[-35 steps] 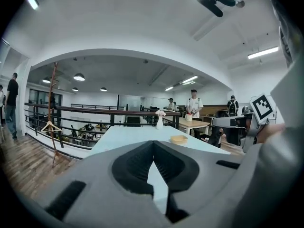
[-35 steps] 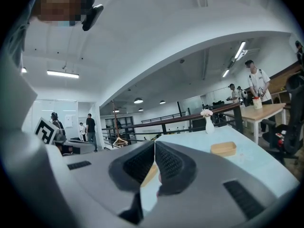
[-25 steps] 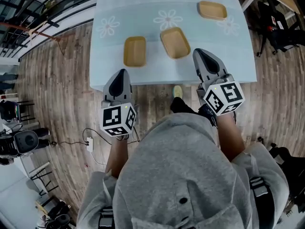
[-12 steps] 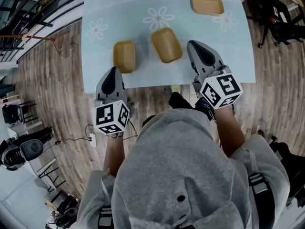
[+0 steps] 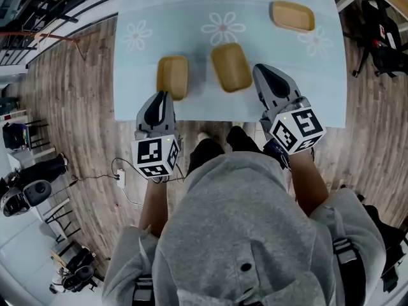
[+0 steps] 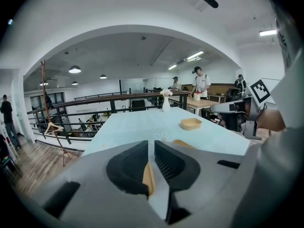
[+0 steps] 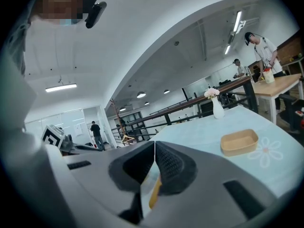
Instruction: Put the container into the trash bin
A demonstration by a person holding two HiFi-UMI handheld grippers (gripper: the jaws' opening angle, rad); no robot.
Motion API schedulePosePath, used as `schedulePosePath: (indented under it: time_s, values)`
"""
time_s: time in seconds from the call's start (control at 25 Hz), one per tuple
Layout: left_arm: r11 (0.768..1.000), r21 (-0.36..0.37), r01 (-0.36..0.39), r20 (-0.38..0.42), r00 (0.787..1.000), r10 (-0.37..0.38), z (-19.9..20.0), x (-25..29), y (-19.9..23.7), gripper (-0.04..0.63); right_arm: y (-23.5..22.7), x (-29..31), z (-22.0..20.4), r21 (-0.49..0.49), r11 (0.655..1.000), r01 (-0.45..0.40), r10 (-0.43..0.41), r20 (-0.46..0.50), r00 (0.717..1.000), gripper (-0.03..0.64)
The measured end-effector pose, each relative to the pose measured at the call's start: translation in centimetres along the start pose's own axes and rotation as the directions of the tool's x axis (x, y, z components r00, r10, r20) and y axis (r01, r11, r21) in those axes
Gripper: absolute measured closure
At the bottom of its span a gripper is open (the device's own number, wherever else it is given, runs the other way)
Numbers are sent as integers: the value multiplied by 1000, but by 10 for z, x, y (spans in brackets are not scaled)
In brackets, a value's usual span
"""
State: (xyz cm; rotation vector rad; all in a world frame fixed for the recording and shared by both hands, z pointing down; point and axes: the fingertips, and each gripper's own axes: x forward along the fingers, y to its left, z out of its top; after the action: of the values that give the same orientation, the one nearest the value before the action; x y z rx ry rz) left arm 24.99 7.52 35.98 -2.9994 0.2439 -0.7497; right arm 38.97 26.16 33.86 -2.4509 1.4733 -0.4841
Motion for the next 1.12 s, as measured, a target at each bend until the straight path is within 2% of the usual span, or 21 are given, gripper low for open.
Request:
schedulePosePath:
  time_s: [0.12,0.2,0.36,0.76,0.92,1.12]
  values:
    - [1000,20,16,-11,1000,-15,-3,3,1,558,5,6,0,1,1000,-11,11,-3,1000,588]
    - [999,40,32,-28,999,-30,-7,5,-1,472,8,6,0,3,1000,-14,14,-6,1000,588]
    - [997,58,50,-50,998,-47,-11,14,1,469,8,8,1,3,1000,-4,4,-9,1000,588]
    - [991,46,125,-114,986,-119,-43,27,3,447,11,9,-10,-4,998,58,-58,-41,997,588]
    - [981,63,183,-148,974,-172,-58,29,8,433,28,22,-12,-21,998,62,-63,-50,997,588]
    - [958,96,270,-210,946,-246,-85,34,4,425,49,35,-21,-49,997,64,-68,-79,995,588]
